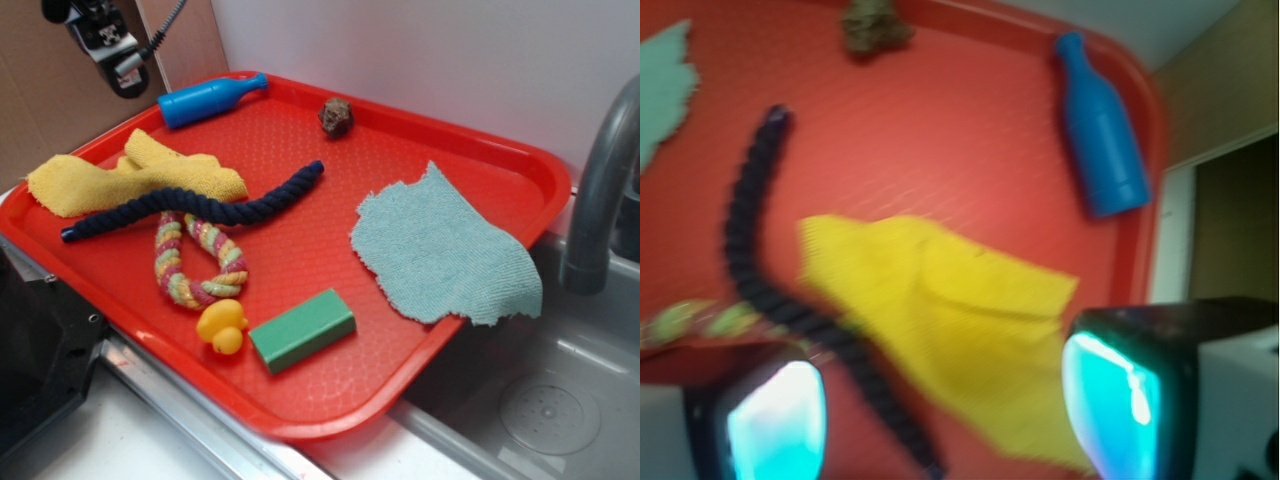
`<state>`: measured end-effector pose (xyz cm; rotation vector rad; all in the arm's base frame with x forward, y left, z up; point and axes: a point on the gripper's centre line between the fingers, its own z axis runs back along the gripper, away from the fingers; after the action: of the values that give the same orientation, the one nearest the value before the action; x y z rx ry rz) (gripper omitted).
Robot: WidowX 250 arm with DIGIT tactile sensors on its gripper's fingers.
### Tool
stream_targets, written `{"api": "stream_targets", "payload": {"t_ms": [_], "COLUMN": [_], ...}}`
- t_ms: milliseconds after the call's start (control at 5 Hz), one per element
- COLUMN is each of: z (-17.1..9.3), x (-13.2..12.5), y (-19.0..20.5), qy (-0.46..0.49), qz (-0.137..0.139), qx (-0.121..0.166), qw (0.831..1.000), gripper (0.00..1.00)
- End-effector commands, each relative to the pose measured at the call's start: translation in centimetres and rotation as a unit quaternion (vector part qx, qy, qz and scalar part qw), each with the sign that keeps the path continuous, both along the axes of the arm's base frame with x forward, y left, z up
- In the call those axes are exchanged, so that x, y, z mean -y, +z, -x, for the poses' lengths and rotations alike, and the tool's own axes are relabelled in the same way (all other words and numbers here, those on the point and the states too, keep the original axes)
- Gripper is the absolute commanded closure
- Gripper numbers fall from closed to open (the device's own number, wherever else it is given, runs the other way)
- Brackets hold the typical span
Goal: Grab the blue bottle.
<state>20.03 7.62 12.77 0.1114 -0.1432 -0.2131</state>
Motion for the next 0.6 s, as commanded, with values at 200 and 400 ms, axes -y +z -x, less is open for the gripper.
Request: {"api": "stream_targets", "payload": {"t_ms": [200, 400], "z": [-4.6, -5.8], "x": [-6.7, -8.8], "y": [-2.1, -3.4], "qy": [-0.043, -0.011], "qz": [-0.027, -0.017], "qx": [0.053, 0.064], "qw": [0.997, 0.998], "gripper": [0.00, 0.00]}}
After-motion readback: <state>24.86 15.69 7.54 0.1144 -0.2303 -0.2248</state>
